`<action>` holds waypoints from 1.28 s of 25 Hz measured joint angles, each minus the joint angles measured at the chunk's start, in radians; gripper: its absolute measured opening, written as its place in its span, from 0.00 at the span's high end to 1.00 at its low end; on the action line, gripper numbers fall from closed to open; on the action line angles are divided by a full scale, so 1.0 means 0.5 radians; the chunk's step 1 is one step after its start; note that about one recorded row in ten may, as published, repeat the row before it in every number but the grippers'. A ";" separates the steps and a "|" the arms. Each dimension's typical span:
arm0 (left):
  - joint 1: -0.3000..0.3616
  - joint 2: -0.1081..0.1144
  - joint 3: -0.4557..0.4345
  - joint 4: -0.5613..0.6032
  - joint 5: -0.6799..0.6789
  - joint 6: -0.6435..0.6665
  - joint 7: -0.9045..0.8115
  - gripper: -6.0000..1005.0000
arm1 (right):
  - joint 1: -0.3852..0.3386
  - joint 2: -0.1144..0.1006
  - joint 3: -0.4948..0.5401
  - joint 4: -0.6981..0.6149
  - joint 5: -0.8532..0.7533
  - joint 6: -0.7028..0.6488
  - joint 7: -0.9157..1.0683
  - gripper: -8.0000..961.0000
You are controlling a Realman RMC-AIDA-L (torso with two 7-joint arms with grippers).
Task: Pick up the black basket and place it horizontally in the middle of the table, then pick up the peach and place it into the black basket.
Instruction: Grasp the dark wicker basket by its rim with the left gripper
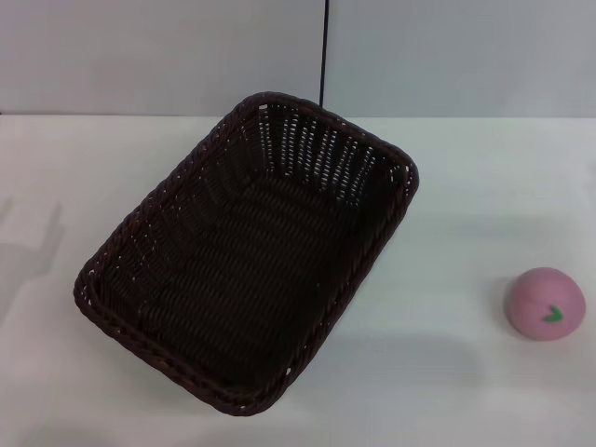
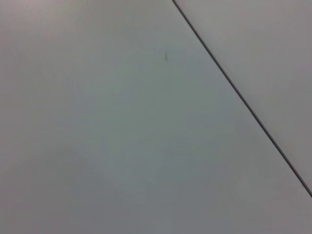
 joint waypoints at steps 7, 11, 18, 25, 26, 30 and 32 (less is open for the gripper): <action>0.016 -0.008 -0.105 0.007 0.000 0.135 -0.029 0.32 | 0.035 -0.005 0.006 0.004 -0.004 0.038 0.013 0.27; 0.000 -0.009 -0.110 -0.008 0.002 0.128 -0.098 0.33 | 0.036 -0.005 0.000 0.001 -0.006 0.048 0.036 0.27; -0.010 0.022 -0.018 0.169 0.086 0.085 -0.504 0.33 | -0.028 -0.014 -0.012 -0.149 -0.037 0.030 0.096 0.27; 0.138 0.078 0.043 1.287 0.655 -0.186 -1.558 0.33 | -0.116 -0.019 -0.007 -0.335 -0.037 -0.031 0.282 0.27; 0.142 0.084 0.038 1.397 0.730 -0.215 -1.672 0.33 | -0.122 -0.019 -0.002 -0.342 -0.037 -0.050 0.283 0.27; 0.119 0.112 0.014 2.006 1.164 -0.243 -2.257 0.33 | -0.142 -0.018 0.008 -0.351 -0.029 -0.133 0.285 0.27; 0.086 0.114 0.024 2.378 1.456 -0.229 -2.585 0.33 | -0.163 -0.017 0.010 -0.350 -0.026 -0.172 0.288 0.27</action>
